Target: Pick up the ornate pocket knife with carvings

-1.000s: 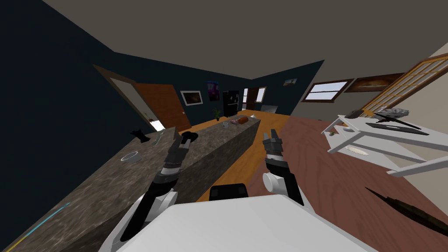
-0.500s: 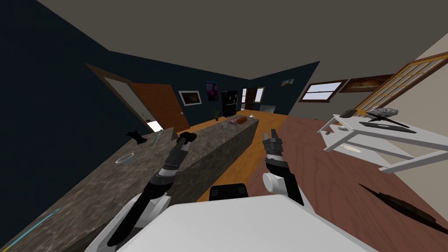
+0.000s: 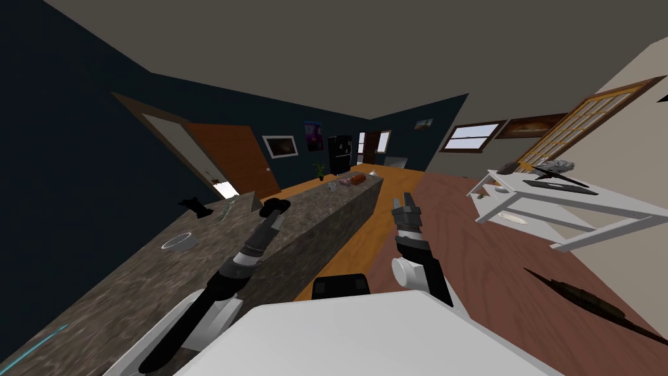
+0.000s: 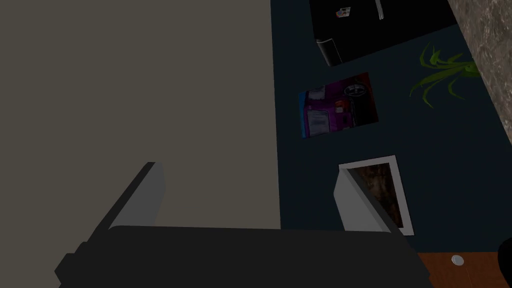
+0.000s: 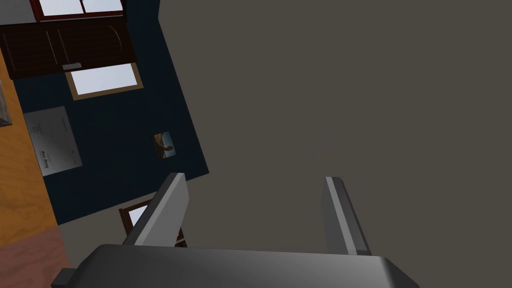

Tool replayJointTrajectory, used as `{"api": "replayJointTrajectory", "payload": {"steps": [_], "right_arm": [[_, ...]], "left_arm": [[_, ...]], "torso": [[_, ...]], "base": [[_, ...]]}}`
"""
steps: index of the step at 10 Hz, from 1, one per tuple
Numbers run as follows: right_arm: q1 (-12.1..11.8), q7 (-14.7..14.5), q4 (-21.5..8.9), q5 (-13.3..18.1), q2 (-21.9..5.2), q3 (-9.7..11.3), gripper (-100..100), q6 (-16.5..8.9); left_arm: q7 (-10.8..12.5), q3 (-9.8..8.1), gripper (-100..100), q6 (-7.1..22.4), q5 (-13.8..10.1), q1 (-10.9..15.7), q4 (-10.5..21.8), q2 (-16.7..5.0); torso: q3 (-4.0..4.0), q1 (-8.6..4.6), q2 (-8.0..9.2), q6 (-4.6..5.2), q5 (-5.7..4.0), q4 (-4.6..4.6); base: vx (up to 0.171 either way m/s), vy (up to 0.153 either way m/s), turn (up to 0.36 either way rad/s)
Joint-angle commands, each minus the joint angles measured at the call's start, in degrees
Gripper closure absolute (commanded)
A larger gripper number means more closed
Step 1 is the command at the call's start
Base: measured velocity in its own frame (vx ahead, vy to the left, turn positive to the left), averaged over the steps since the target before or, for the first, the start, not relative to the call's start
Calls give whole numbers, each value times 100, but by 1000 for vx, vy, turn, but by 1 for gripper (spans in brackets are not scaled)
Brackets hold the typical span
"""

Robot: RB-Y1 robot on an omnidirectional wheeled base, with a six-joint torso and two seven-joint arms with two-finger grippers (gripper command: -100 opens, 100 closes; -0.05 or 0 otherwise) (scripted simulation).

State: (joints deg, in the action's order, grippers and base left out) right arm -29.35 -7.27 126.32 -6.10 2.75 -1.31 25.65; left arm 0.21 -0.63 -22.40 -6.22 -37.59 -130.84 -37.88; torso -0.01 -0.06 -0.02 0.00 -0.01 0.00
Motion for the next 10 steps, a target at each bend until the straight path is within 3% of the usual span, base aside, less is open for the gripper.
{"api": "replayJointTrajectory", "payload": {"steps": [1,10], "right_arm": [[0,0,0,0,0,0,0,0],[0,0,0,0,0,0,0,0]], "left_arm": [[-15,-9,-100,65,-21,-25,21,-258],[-42,-160,-100,549,-233,-461,290,-1801]], "torso": [[0,0,0,0,0,0],[-1,0,-1,-1,0,0]], "base": [[4,-16,-37],[5,-18,-72]]}}
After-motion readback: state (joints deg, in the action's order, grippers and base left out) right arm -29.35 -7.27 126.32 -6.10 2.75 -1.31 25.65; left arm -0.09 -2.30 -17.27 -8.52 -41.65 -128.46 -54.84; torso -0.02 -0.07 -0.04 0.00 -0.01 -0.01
